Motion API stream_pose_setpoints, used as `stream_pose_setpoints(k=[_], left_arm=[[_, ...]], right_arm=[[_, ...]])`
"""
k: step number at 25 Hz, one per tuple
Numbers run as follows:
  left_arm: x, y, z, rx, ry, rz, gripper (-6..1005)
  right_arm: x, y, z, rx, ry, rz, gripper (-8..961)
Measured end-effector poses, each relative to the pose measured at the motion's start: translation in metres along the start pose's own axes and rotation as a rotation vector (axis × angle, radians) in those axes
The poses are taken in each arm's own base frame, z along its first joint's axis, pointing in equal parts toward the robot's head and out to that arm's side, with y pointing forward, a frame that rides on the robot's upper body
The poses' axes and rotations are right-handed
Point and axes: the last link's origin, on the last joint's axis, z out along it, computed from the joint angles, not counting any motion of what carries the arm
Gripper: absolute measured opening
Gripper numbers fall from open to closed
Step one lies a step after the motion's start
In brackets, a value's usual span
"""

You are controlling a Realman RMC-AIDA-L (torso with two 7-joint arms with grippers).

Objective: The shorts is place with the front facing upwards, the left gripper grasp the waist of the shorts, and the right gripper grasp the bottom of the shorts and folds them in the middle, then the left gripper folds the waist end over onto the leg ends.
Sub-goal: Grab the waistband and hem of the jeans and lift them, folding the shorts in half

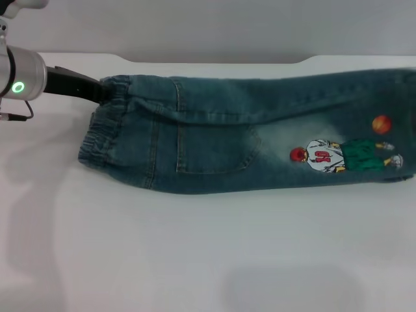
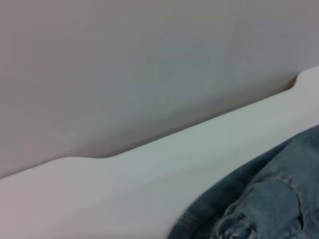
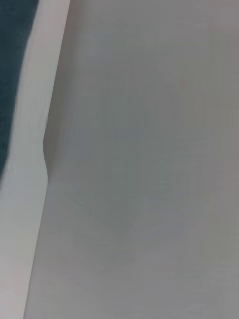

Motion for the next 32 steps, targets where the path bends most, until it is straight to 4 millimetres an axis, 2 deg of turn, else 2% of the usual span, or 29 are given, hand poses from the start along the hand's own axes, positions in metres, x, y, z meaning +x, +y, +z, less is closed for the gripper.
stream_pose_setpoints(k=[4, 10, 12, 14, 20, 24, 32], left_arm=[[0.0, -0.003, -0.001, 0.01, 0.011, -0.026, 150], [0.0, -0.004, -0.002, 0.016, 0.016, -0.041, 267], [-0.001, -0.004, -0.002, 0.016, 0.016, -0.041, 307], [-0.001, -0.004, -0.002, 0.016, 0.017, -0.042, 346], [-0.002, -0.006, -0.003, 0.015, 0.014, -0.052, 560], [-0.003, -0.003, -0.015, -0.057, -0.084, -0.013, 791], [0.002, -0.015, -0.04, -0.068, -0.143, 0.055, 819]], right_arm=[[0.003, -0.001, -0.001, 0.008, 0.002, 0.008, 34], [0.004, -0.002, -0.002, 0.01, 0.001, 0.016, 200], [0.004, -0.002, -0.002, 0.01, 0.001, 0.017, 428], [0.005, -0.002, -0.002, 0.011, 0.0, 0.019, 434], [0.004, -0.004, -0.01, 0.012, -0.048, 0.05, 445], [0.003, -0.006, -0.015, 0.013, -0.074, 0.054, 444], [0.006, -0.003, -0.019, -0.01, -0.072, 0.055, 444]])
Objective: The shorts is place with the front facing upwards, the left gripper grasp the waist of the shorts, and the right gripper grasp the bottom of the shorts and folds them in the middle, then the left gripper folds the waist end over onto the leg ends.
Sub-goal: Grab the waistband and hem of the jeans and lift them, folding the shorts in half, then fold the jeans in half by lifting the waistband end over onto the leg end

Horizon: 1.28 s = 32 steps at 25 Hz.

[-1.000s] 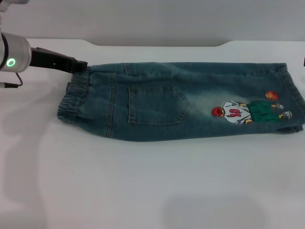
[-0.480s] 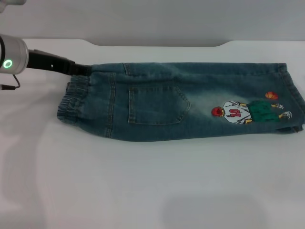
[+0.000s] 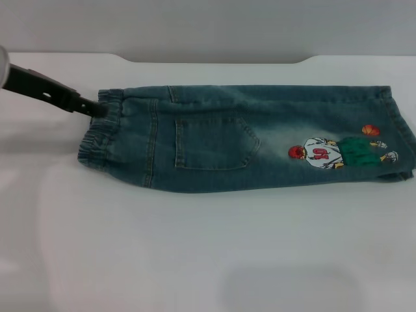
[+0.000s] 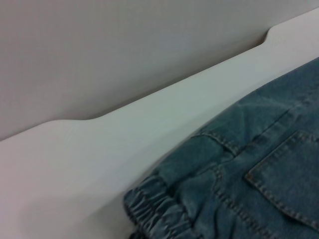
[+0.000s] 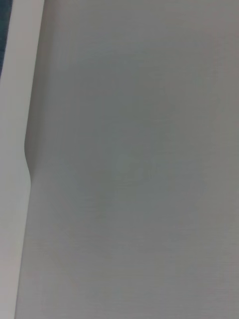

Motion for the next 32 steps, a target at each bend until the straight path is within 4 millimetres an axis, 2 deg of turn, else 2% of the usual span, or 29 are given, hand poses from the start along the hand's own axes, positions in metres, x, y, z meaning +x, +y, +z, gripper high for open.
stream_pose_setpoints(k=[8, 12, 17, 32], left_arm=[[-0.012, -0.003, 0.005, -0.013, -0.022, 0.072, 818], [-0.029, -0.003, 0.018, -0.035, -0.066, 0.131, 818], [-0.038, -0.005, 0.024, -0.049, -0.07, 0.137, 817], [-0.042, 0.0, 0.041, -0.059, -0.079, 0.134, 816]], right_arm=[[0.0, 0.005, -0.002, -0.039, 0.0, 0.006, 444], [-0.001, 0.007, -0.004, -0.058, -0.019, 0.023, 444], [-0.002, 0.011, -0.006, -0.086, -0.034, 0.038, 444], [-0.008, 0.022, -0.009, -0.163, -0.072, 0.059, 444]])
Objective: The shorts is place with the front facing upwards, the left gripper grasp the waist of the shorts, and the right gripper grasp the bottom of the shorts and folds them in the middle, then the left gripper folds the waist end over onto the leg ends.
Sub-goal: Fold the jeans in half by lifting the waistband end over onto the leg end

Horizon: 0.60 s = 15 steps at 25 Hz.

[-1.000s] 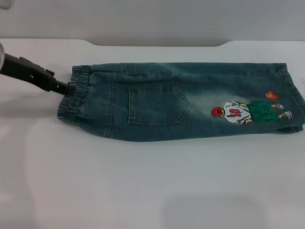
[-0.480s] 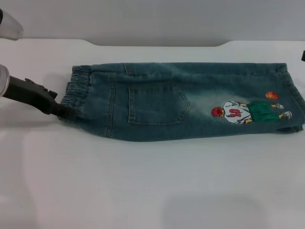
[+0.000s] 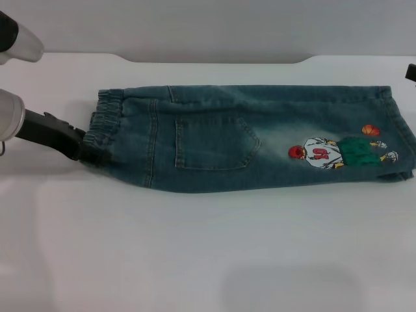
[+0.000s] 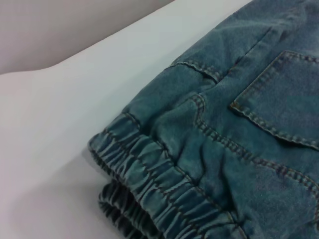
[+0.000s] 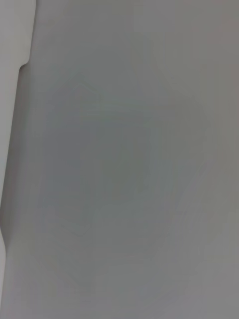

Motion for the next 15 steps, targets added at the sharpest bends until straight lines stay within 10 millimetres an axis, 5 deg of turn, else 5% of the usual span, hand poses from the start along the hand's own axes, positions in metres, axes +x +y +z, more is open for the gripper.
stream_pose_setpoints(k=[15], left_arm=[[0.011, -0.013, -0.018, 0.134, -0.026, 0.1, 814]], right_arm=[[0.002, 0.0, 0.001, -0.003, 0.001, 0.007, 445]])
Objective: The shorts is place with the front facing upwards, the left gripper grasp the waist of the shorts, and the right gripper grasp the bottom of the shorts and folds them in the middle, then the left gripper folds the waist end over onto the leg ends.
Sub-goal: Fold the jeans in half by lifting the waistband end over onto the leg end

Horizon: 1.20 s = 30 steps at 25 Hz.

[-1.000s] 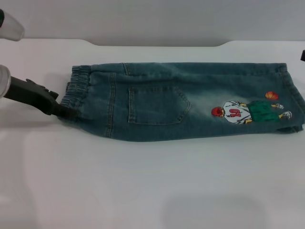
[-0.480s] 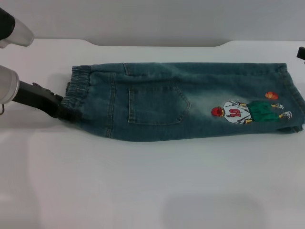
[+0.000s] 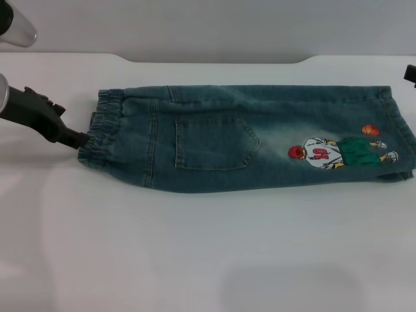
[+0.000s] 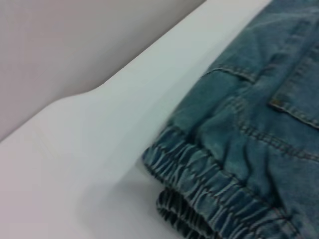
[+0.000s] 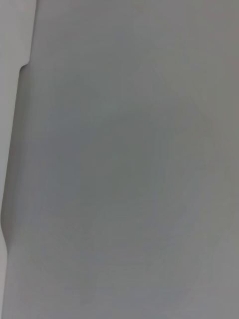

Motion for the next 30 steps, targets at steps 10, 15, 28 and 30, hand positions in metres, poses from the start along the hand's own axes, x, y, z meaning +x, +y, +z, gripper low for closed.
stream_pose_setpoints(k=[10, 15, 28, 30], left_arm=[[0.033, 0.043, -0.031, -0.112, -0.009, 0.361, 813], [0.039, 0.058, -0.034, -0.072, -0.071, 0.519, 813], [0.033, 0.056, -0.012, 0.007, -0.133, 0.682, 810], [0.032, 0.058, -0.005, 0.002, -0.146, 0.699, 810]], right_arm=[[0.005, -0.002, 0.003, -0.001, -0.012, 0.049, 445], [0.007, 0.0, 0.002, -0.017, -0.01, 0.062, 445], [0.016, 0.009, -0.001, -0.082, -0.051, 0.163, 445], [0.018, 0.009, -0.001, -0.082, -0.046, 0.168, 445]])
